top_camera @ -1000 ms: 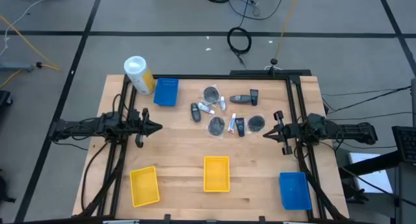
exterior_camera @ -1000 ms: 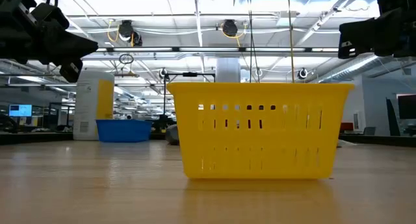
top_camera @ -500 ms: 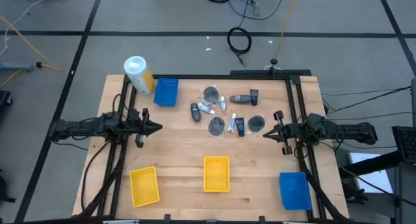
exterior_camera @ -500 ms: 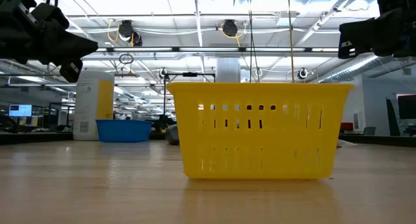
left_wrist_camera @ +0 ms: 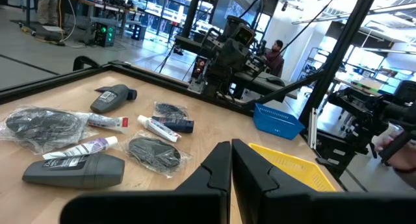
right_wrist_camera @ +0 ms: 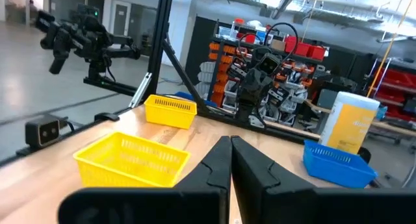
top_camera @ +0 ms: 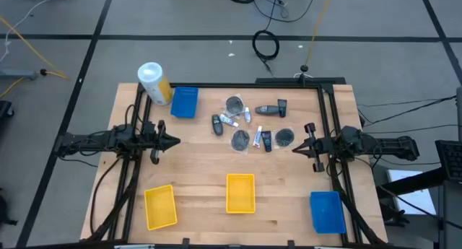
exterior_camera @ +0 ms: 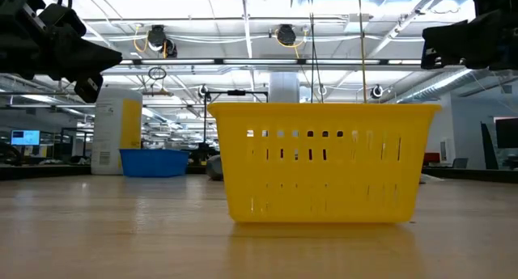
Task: Pick & Place Travel size toiletries
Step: Put the blue shave cream into the right yellow bin
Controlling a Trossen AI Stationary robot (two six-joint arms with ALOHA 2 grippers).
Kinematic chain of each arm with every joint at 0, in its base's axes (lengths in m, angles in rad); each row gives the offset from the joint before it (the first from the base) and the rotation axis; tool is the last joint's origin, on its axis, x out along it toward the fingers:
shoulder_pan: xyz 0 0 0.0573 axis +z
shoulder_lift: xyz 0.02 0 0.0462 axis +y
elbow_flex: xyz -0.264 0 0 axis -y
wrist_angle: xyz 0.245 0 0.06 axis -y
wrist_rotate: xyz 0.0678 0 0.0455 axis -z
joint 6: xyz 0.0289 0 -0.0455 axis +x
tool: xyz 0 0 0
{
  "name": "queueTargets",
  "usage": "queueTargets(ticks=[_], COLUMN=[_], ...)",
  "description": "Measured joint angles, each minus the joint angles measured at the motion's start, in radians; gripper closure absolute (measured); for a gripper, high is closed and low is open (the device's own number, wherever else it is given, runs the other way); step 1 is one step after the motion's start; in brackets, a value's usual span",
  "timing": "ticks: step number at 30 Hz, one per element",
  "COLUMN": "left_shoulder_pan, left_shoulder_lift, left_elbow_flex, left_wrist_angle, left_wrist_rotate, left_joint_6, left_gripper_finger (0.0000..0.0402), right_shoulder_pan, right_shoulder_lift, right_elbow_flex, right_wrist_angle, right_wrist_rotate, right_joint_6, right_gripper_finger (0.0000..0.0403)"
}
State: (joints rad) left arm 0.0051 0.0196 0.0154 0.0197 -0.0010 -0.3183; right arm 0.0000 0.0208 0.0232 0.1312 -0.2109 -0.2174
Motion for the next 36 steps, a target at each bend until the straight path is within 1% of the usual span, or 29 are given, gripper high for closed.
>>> queueTargets(ticks=[4,6,8,11,12,13,15,16,18,20,21,24,26,30,33,36], left_shoulder_pan=[0.0,0.0,0.0,0.0,0.0,0.0,0.0,0.0,0.0,0.0,0.0,0.0,0.0,0.0,0.0,0.0], left_shoulder_lift=[0.0,0.0,0.0,0.0,0.0,0.0,0.0,0.0,0.0,0.0,0.0,0.0,0.0,0.0,0.0,0.0], left_elbow_flex=[0.0,0.0,0.0,0.0,0.0,0.0,0.0,0.0,0.0,0.0,0.0,0.0,0.0,0.0,0.0,0.0], left_wrist_angle=[0.0,0.0,0.0,0.0,0.0,0.0,0.0,0.0,0.0,0.0,0.0,0.0,0.0,0.001,0.001,0.001], left_wrist_rotate=[0.0,0.0,0.0,0.0,0.0,0.0,0.0,0.0,0.0,0.0,0.0,0.0,0.0,0.0,0.0,0.0], left_joint_6=[0.0,0.0,0.0,0.0,0.0,0.0,0.0,0.0,0.0,0.0,0.0,0.0,0.0,0.0,0.0,0.002], left_gripper_finger=[0.0392,0.0391,0.0392,0.0392,0.0392,0.0391,0.0392,0.0391,0.0392,0.0391,0.0392,0.0392,0.0391,0.0391,0.0391,0.0391], right_shoulder_pan=[0.0,0.002,0.002,0.002,0.002,0.001,0.001,0.001,0.004,0.023,0.04,0.098,0.136,0.187,0.194,0.182], right_shoulder_lift=[0.0,0.0,0.0,0.0,0.0,0.001,0.003,0.004,0.015,0.038,0.061,0.162,0.257,0.483,0.656,0.811], right_elbow_flex=[0.0,0.0,0.0,0.0,0.0,0.0,0.0,-0.001,-0.006,-0.01,-0.01,-0.01,-0.01,-0.01,-0.004,0.053], right_wrist_angle=[0.02,0.041,0.063,0.091,0.093,0.106,0.143,0.142,0.133,0.143,0.149,0.212,0.273,0.402,0.5,0.504], right_wrist_rotate=[-0.002,-0.003,-0.003,-0.002,0.001,0.008,0.066,0.089,0.09,0.082,0.113,0.273,0.37,0.506,0.572,0.626], right_joint_6=[0.008,0.081,0.205,0.487,0.559,0.582,0.574,0.596,0.638,0.632,0.615,0.555,0.548,0.545,0.545,0.508], right_gripper_finger=[0.0399,0.0399,0.0399,0.0399,0.0399,0.0399,0.0399,0.0399,0.0399,0.0399,0.0399,0.0399,0.0398,0.0397,0.0379,0.0341])
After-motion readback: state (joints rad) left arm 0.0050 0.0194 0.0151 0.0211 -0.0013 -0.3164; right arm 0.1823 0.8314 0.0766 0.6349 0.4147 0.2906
